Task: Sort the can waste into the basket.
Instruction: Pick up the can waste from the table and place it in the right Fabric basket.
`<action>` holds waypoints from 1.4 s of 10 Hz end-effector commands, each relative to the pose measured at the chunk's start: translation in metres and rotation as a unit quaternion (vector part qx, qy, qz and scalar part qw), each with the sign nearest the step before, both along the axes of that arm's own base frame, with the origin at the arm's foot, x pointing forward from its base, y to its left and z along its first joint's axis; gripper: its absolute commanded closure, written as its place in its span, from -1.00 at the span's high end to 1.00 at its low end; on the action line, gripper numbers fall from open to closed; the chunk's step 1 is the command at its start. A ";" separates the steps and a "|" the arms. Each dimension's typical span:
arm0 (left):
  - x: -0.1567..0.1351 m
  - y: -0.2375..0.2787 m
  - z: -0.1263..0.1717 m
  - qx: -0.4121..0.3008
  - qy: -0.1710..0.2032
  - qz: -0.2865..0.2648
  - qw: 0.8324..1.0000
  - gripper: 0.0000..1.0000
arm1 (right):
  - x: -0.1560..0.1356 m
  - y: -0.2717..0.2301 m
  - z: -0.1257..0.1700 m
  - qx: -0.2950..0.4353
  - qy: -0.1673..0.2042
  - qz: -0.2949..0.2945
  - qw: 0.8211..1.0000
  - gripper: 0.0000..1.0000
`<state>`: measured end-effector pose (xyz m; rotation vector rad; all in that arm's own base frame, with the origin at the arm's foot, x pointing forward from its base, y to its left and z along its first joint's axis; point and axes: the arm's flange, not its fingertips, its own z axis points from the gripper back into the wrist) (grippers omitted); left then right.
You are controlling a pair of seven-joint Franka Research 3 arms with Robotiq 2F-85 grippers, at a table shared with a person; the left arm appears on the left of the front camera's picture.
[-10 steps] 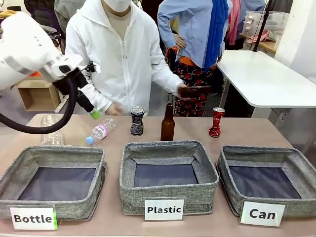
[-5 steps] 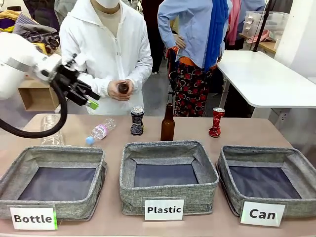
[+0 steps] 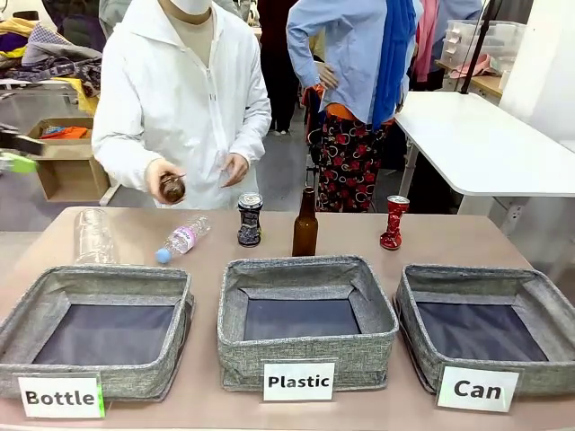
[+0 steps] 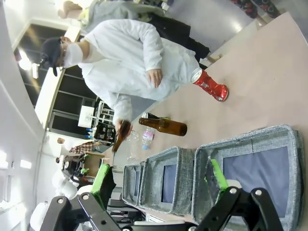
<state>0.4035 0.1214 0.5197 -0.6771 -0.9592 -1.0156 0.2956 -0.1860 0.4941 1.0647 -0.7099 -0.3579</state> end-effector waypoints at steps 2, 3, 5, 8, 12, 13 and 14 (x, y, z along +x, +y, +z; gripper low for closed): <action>-0.082 0.057 -0.011 -0.058 -0.020 0.104 0.993 1.00 | 0.003 -0.001 0.000 0.000 -0.018 0.002 1.000 1.00; -0.113 0.072 -0.019 -0.072 -0.024 0.150 0.986 1.00 | 0.003 -0.001 0.000 0.000 -0.018 0.002 1.000 1.00; -0.153 0.084 -0.041 -0.102 -0.025 0.186 0.977 1.00 | 0.003 -0.001 0.000 0.000 -0.018 0.002 1.000 1.00; -0.147 0.077 -0.053 -0.105 -0.021 0.184 0.977 1.00 | 0.003 -0.001 0.000 0.000 -0.018 0.002 1.000 1.00; -0.106 0.038 -0.029 -0.045 0.009 0.179 0.983 1.00 | 0.003 -0.001 0.000 0.000 -0.018 0.002 1.000 1.00; -0.069 0.020 -0.020 0.004 0.028 0.184 0.983 1.00 | 0.003 -0.001 0.000 0.000 -0.018 0.002 1.000 1.00; -0.033 0.002 -0.014 0.045 0.046 0.163 0.985 1.00 | 0.003 -0.001 0.000 0.000 -0.018 0.002 1.000 1.00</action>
